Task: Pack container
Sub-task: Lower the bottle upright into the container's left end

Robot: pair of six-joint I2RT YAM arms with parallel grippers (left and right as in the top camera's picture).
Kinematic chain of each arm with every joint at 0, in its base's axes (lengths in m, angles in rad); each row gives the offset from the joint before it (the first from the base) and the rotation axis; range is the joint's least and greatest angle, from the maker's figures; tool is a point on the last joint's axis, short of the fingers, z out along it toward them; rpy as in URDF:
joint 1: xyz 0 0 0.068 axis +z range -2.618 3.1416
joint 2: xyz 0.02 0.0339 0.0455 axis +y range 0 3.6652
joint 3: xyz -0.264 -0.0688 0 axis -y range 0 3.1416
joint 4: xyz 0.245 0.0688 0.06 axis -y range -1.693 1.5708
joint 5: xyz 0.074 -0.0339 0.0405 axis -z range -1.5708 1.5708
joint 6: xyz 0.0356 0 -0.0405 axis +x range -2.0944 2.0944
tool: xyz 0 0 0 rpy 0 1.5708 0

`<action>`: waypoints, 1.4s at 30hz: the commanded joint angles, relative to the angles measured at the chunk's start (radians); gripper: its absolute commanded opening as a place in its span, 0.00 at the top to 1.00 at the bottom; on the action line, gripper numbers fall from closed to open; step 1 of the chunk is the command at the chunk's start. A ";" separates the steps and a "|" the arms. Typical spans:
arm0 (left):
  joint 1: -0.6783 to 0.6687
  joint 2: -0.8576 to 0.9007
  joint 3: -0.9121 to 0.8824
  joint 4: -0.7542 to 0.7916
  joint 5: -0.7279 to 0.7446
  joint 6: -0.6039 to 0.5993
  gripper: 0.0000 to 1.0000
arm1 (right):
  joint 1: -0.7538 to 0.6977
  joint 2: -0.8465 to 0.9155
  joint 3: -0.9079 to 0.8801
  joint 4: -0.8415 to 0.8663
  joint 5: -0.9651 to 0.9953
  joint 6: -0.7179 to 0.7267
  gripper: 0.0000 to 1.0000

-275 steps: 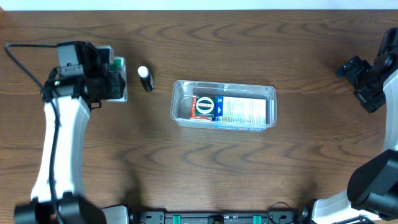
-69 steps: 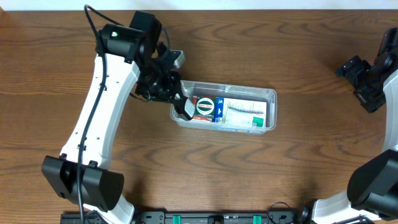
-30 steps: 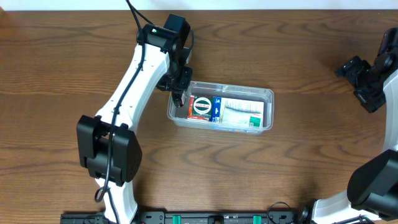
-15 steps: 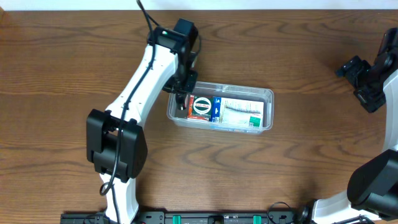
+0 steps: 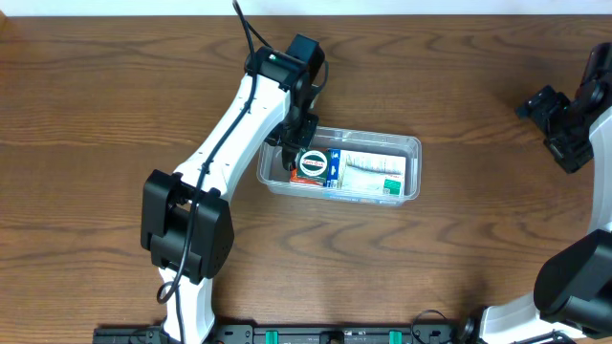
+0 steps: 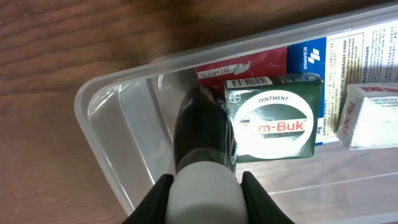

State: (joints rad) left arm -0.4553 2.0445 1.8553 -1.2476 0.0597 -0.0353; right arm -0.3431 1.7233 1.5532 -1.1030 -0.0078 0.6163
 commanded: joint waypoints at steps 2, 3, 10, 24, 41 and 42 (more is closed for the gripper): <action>0.000 0.010 -0.006 0.002 -0.007 -0.024 0.90 | -0.003 0.000 0.008 0.000 0.003 -0.012 0.01; 0.000 0.010 -0.006 0.004 -0.030 -0.042 0.90 | -0.003 0.000 0.008 0.000 0.003 -0.011 0.01; 0.000 0.010 -0.006 0.013 -0.158 -0.189 0.90 | -0.003 0.000 0.008 0.000 0.003 -0.011 0.01; 0.000 0.036 -0.006 0.034 -0.157 -0.233 0.89 | -0.003 0.000 0.008 0.000 0.003 -0.012 0.01; 0.000 0.059 -0.032 0.042 -0.150 -0.233 0.63 | -0.003 0.000 0.008 0.000 0.003 -0.012 0.01; 0.000 0.059 -0.032 0.042 -0.150 -0.233 0.61 | -0.003 0.000 0.008 0.000 0.003 -0.012 0.01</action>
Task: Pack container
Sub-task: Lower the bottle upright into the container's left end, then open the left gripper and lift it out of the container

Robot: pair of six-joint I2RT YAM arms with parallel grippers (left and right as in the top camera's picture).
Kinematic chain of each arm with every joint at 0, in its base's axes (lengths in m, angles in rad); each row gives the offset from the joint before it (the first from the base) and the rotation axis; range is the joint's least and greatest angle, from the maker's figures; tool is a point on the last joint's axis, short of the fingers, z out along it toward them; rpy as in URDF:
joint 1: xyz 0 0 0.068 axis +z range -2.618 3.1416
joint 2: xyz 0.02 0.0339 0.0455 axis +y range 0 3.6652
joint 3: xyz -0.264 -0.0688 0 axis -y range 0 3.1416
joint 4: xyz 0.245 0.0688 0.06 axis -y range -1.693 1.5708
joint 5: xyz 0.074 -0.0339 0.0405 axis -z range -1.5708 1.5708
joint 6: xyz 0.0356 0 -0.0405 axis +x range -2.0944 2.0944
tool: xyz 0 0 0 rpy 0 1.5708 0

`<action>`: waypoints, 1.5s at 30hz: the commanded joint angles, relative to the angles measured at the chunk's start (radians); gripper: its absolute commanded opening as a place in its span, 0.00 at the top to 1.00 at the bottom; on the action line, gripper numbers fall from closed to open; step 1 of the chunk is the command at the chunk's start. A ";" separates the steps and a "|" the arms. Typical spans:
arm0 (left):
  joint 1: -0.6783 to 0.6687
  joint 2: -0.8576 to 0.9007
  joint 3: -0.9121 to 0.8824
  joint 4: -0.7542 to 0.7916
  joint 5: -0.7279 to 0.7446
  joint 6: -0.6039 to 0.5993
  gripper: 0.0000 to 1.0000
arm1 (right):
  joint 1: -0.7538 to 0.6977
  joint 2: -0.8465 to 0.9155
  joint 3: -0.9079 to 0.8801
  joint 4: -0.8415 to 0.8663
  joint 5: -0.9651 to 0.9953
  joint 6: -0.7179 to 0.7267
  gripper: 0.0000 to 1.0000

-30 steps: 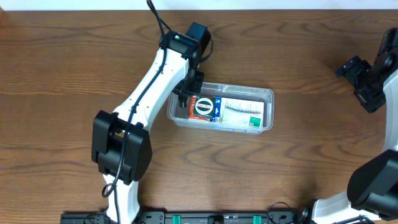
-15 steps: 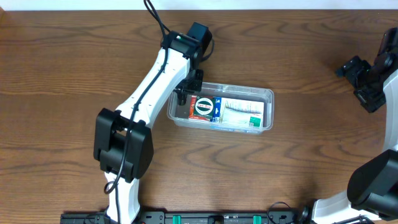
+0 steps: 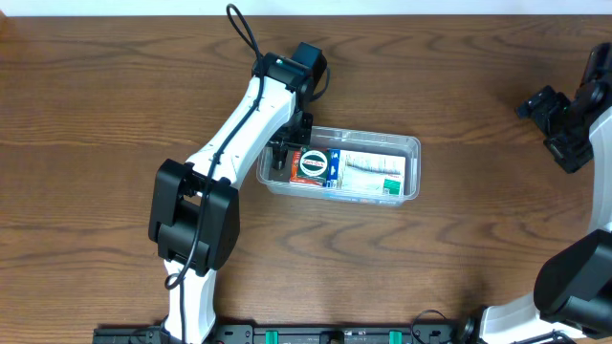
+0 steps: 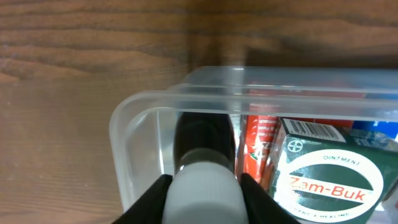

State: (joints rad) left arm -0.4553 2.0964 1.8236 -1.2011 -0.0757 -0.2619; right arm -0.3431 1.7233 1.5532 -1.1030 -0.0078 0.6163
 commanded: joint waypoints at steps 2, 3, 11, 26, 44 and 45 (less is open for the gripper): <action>0.000 0.007 -0.001 -0.005 -0.014 -0.006 0.59 | -0.003 0.000 0.008 0.000 0.003 -0.011 0.01; 0.000 0.007 -0.001 -0.005 -0.014 -0.006 0.59 | -0.003 0.000 0.008 -0.001 0.003 -0.012 0.01; 0.000 0.002 0.019 -0.037 -0.015 -0.006 0.52 | -0.003 0.000 0.008 -0.001 0.003 -0.012 0.01; 0.000 -0.237 0.127 -0.122 -0.022 -0.005 0.02 | -0.003 0.000 0.008 -0.001 0.003 -0.012 0.01; 0.037 -0.333 0.127 -0.473 -0.150 0.027 0.02 | -0.003 0.000 0.008 0.000 0.003 -0.011 0.01; 0.043 -0.333 0.127 -0.485 -0.151 0.029 0.02 | -0.003 0.000 0.008 0.000 0.003 -0.012 0.01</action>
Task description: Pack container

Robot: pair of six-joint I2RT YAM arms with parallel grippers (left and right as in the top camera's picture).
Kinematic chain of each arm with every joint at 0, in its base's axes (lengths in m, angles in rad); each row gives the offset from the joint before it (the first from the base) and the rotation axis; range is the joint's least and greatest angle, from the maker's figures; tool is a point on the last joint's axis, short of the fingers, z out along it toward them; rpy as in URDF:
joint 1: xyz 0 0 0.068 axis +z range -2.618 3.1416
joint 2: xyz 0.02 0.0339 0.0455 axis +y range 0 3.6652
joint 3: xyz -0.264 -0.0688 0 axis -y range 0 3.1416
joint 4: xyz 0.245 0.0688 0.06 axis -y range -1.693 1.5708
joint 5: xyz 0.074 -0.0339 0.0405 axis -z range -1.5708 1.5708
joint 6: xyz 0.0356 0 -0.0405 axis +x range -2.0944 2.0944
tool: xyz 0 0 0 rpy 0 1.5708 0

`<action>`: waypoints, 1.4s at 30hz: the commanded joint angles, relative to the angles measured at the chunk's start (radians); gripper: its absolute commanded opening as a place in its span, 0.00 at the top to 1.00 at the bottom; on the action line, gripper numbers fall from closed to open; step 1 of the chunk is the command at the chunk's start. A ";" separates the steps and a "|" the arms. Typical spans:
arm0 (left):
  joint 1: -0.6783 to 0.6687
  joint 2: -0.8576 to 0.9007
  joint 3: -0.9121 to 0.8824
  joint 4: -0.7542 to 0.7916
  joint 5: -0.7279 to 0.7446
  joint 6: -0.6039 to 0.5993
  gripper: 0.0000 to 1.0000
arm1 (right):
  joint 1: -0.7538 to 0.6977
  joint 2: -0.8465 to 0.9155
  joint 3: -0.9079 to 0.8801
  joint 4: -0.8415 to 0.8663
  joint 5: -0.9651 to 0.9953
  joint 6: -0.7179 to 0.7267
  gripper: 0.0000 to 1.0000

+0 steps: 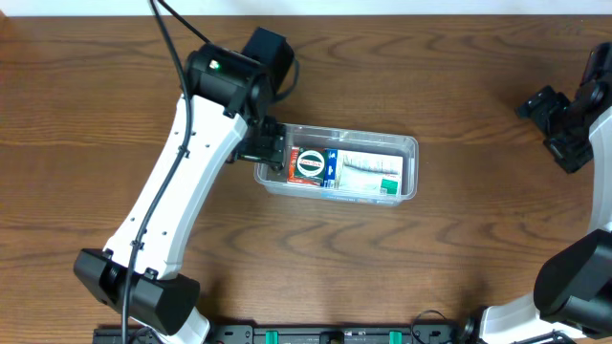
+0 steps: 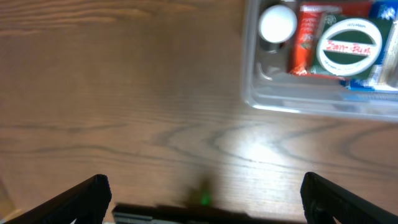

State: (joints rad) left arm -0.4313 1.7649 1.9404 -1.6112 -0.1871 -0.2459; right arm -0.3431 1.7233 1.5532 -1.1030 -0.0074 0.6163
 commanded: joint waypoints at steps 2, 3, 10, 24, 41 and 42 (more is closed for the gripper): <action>0.035 -0.003 0.008 -0.075 -0.075 0.016 0.02 | -0.003 0.000 0.008 0.000 0.003 -0.011 0.01; 0.043 -0.011 0.007 -0.061 -0.093 0.016 0.02 | -0.003 0.000 0.008 -0.001 0.003 -0.012 0.01; 0.129 -0.185 -0.084 0.316 -0.117 0.069 0.02 | -0.003 0.000 0.008 -0.001 0.003 -0.012 0.01; 0.469 -0.734 -0.783 1.078 0.267 0.280 0.02 | -0.003 0.000 0.008 -0.001 0.003 -0.012 0.01; 0.472 -1.410 -1.681 1.855 0.267 0.279 0.02 | -0.003 0.000 0.008 0.000 0.003 -0.012 0.01; 0.472 -1.436 -1.713 1.879 0.267 0.279 0.02 | -0.003 0.000 0.008 -0.001 0.003 -0.012 0.01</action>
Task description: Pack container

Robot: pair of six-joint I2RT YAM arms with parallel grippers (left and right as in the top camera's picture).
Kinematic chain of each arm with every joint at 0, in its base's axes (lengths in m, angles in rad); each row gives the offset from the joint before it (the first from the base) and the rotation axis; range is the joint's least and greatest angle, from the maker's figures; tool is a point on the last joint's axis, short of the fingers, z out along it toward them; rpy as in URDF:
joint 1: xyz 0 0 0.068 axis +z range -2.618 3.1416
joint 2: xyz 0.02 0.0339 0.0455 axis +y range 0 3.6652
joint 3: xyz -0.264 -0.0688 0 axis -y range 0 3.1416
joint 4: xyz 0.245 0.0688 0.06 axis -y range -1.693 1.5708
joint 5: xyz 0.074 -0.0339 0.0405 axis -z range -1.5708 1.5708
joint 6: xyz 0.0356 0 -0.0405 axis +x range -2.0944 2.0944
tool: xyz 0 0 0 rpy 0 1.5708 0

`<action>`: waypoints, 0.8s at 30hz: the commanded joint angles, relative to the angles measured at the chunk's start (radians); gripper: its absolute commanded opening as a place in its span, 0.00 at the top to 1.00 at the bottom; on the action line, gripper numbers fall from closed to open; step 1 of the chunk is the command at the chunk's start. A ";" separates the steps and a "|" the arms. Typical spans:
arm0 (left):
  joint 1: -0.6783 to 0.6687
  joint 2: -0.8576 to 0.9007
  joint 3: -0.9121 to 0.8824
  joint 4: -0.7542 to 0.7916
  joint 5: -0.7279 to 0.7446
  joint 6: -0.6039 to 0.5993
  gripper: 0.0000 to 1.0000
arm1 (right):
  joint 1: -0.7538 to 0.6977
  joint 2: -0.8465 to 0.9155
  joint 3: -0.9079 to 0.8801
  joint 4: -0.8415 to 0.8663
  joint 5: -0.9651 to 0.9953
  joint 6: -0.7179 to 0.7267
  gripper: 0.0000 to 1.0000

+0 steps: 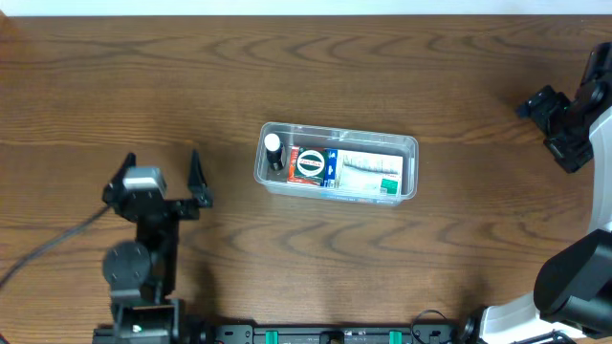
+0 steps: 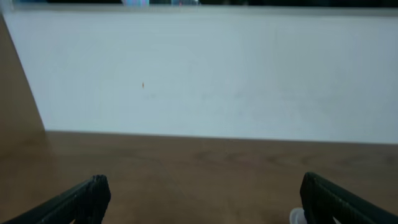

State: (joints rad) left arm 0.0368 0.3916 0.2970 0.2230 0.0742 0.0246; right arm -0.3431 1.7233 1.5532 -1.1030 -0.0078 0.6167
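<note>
The clear plastic container (image 1: 415, 145) lies at the middle of the wooden table. In it a dark bottle with a white cap (image 1: 273, 144) stands at the left end, beside a red box (image 1: 294, 164), a green Zam-Buk box (image 1: 312, 164) and a white carton (image 1: 373, 174). My left gripper (image 1: 160, 170) sits low at the left, well away from the container, with its fingers spread wide and nothing between them. The left wrist view shows the same open gripper (image 2: 202, 202) facing a white wall, with a bit of the white cap (image 2: 296, 217) at the lower right. My right gripper (image 1: 553, 119) rests at the far right edge.
A black cable (image 1: 48, 250) runs from the left arm's base toward the left edge. Bare wood surrounds the container on all sides. The right arm's base (image 1: 574, 277) stands at the lower right corner.
My left arm has pulled back from beside the container's left end to its rest place at the lower left, its wrist camera now facing the wall. The bottle stays upright in the container.
First my left gripper held the dark bottle over the container's left end beside the Zam-Buk box. It then had the bottle down inside the left end. Later it was open and clear, bottle standing in the container. Now the arm is folded back at the left.
</note>
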 commanded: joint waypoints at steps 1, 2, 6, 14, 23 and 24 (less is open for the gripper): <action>0.003 -0.087 -0.099 0.061 0.005 0.008 0.02 | -0.003 0.000 0.008 -0.001 0.003 -0.012 0.01; 0.003 -0.111 -0.128 0.077 0.005 0.009 0.02 | -0.003 0.000 0.008 0.000 0.003 -0.012 0.01; 0.013 -0.180 -0.203 0.093 0.005 0.008 0.02 | -0.003 0.000 0.008 -0.001 0.003 -0.012 0.01; 0.052 -0.318 -0.293 0.062 0.005 0.009 0.02 | -0.003 0.000 0.008 0.000 0.003 -0.012 0.01; 0.053 -0.390 -0.293 -0.151 -0.022 0.010 0.02 | -0.003 0.000 0.008 -0.001 0.003 -0.012 0.01; 0.053 -0.390 -0.293 -0.173 -0.027 0.010 0.02 | -0.003 0.000 0.008 0.000 0.003 -0.012 0.01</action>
State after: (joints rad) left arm 0.0845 0.0109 0.0071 0.0734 0.0681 0.0269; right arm -0.3431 1.7233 1.5532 -1.1030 -0.0082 0.6163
